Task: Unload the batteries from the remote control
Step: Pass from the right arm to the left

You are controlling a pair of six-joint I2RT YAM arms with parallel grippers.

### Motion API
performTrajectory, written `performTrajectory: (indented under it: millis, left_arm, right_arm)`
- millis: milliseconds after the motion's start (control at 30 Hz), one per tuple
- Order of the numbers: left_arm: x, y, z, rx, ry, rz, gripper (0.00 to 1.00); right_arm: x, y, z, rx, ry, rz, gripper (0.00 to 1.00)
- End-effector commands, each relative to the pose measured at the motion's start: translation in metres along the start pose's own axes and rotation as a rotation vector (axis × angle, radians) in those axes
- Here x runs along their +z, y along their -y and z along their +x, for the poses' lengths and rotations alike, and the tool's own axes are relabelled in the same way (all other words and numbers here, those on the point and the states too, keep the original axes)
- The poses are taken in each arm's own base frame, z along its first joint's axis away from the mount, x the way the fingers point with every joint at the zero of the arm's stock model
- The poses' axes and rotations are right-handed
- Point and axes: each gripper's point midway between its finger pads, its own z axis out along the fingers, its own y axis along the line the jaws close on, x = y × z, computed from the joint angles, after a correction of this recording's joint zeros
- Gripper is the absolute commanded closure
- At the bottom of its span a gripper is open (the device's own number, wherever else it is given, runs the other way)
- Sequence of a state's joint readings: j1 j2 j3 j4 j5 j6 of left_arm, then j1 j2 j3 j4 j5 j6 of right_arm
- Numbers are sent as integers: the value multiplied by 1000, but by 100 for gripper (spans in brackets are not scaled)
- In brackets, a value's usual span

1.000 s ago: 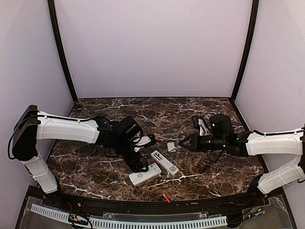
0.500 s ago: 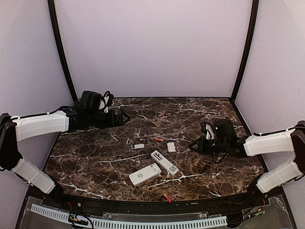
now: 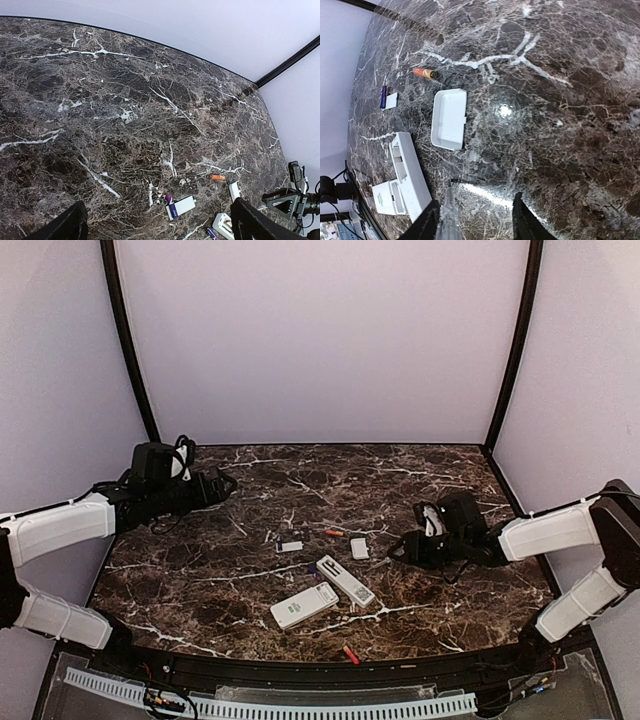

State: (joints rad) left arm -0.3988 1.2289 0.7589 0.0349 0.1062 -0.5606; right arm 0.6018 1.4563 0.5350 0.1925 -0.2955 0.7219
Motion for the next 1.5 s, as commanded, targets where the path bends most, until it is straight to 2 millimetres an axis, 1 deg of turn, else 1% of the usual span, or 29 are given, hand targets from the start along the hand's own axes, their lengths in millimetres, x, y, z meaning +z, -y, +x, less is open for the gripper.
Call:
performTrajectory:
  millis: [0, 167, 267, 333, 367, 400, 433, 467, 500, 533, 567, 600, 633, 667, 700, 733, 767, 800, 867, 967, 1033, 1100, 1133, 1167, 1200, 1267, 1300, 1367, 1467]
  left_arm:
    - [-5, -7, -5, 11, 34, -20, 1]
    - [-6, -8, -7, 12, 38, -20, 1]
    - [-7, -3, -7, 17, 36, 9, 1]
    - [-9, 16, -12, 67, 48, 107, 1]
    - [-11, 31, -9, 85, 26, 188, 4]
    - [-14, 44, -12, 126, 49, 263, 5]
    - [-18, 60, -6, 150, 23, 356, 7]
    - [-22, 76, -6, 190, 40, 426, 8]
    - [-23, 89, 3, 216, 9, 494, 8]
    - [-26, 108, 9, 269, 3, 556, 8]
    - [-22, 117, 21, 296, -36, 590, 8]
    - [-25, 140, 34, 361, -62, 645, 8]
    - [-17, 146, 47, 379, -107, 663, 9]
    - [-20, 166, 58, 422, -129, 712, 9]
    - [-12, 171, 72, 430, -177, 730, 10]
    - [-15, 188, 79, 458, -188, 773, 10]
    - [-9, 192, 91, 469, -220, 786, 10]
    - [-12, 206, 98, 506, -230, 817, 10]
    - [-5, 215, 115, 553, -272, 825, 10]
    - [-6, 226, 127, 585, -324, 867, 11]
    - [-8, 229, 137, 593, -358, 894, 13]
    - [-9, 230, 146, 595, -391, 915, 20]
    - [-10, 231, 148, 596, -402, 921, 27]
    - [-11, 230, 150, 595, -410, 924, 31]
    - [-12, 231, 152, 594, -416, 929, 39]
    - [-14, 232, 155, 591, -423, 939, 50]
    - [-15, 233, 156, 588, -424, 943, 53]
    - [-14, 234, 158, 582, -435, 947, 66]
    - [-14, 235, 163, 574, -454, 958, 70]
  right_arm:
    - [-5, 0, -9, -29, 23, 37, 47]
    - [-17, 4, -12, -63, 35, 92, 30]
    - [-26, -8, -18, -105, 47, 63, 24]
    - [-34, -24, -22, -141, 57, 8, 21]
    - [-37, -33, -25, -154, 61, -22, 21]
    - [-41, -42, -28, -164, 67, -53, 21]
    - [-44, -51, -31, -172, 72, -85, 20]
    - [-47, -60, -33, -181, 76, -124, 20]
    - [-49, -71, -35, -186, 75, -167, 20]
    - [-51, -83, -39, -191, 81, -220, 20]
    - [-54, -95, -40, -199, 77, -278, 21]
    - [-55, -106, -40, -204, 70, -329, 21]
    - [-55, -117, -40, -213, 59, -376, 21]
    - [-54, -125, -38, -221, 43, -408, 21]
    - [-54, -135, -38, -237, 33, -433, 21]
    - [-52, -143, -35, -252, 16, -449, 21]
    - [-51, -151, -33, -268, 0, -466, 22]
    - [-50, -158, -30, -282, -16, -480, 22]
    - [-46, -170, -24, -308, -50, -498, 22]
    - [-42, -179, -20, -323, -71, -505, 23]
    - [-41, -182, -18, -324, -79, -515, 23]
    - [-39, -183, -18, -323, -82, -521, 23]
    - [-39, -183, -18, -323, -83, -521, 23]
    - [-38, -183, -18, -323, -82, -520, 23]
    - [-37, -183, -18, -322, -84, -516, 23]
    - [-36, -182, -18, -321, -88, -514, 23]
    - [-36, -182, -18, -321, -89, -513, 23]
    - [-35, -182, -18, -320, -91, -512, 24]
    - [-34, -182, -18, -320, -91, -513, 24]
